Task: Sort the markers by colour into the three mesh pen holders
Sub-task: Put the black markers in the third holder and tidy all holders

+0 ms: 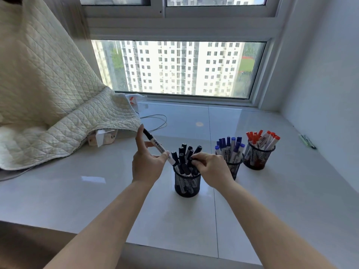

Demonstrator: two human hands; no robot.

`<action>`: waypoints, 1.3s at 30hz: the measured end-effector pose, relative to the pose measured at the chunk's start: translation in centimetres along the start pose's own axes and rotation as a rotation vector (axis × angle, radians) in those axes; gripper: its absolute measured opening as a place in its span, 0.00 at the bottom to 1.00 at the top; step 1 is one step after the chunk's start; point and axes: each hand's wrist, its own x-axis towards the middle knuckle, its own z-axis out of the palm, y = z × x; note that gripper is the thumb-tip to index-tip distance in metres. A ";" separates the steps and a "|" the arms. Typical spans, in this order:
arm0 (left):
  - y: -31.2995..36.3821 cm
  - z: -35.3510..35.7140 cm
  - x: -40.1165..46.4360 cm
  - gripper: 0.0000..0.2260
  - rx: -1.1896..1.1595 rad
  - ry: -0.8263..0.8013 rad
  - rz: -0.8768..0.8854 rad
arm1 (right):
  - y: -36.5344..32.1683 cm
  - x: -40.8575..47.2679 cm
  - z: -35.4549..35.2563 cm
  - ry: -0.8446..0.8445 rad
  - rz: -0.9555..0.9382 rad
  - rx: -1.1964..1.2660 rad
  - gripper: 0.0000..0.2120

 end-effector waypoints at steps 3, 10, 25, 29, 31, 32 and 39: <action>0.0 0.5 -0.5 0.34 0.006 -0.010 0.010 | 0.0 -0.2 0.1 0.011 0.000 0.008 0.08; -0.7 1.6 -1.7 0.16 0.079 -0.056 0.100 | 0.8 -0.7 -0.3 0.078 -0.030 0.103 0.05; -0.2 1.5 -0.9 0.01 0.269 -0.121 0.220 | 1.7 1.9 -2.9 -0.004 0.048 0.096 0.06; 1.6 2.4 1.8 0.04 0.304 -0.212 0.327 | 1.6 2.4 -3.3 -0.042 0.047 0.038 0.05; 2.4 3.1 3.2 0.05 0.388 -0.359 0.325 | 1.5 2.7 -3.3 -0.037 0.053 0.022 0.04; 2.7 3.4 3.8 0.06 0.418 -0.439 0.306 | 1.4 2.8 -3.3 -0.024 0.057 0.019 0.04; 3.7 5.0 5.4 0.13 0.628 -0.719 0.215 | 1.0 3.1 -3.4 -0.150 0.116 -0.003 0.10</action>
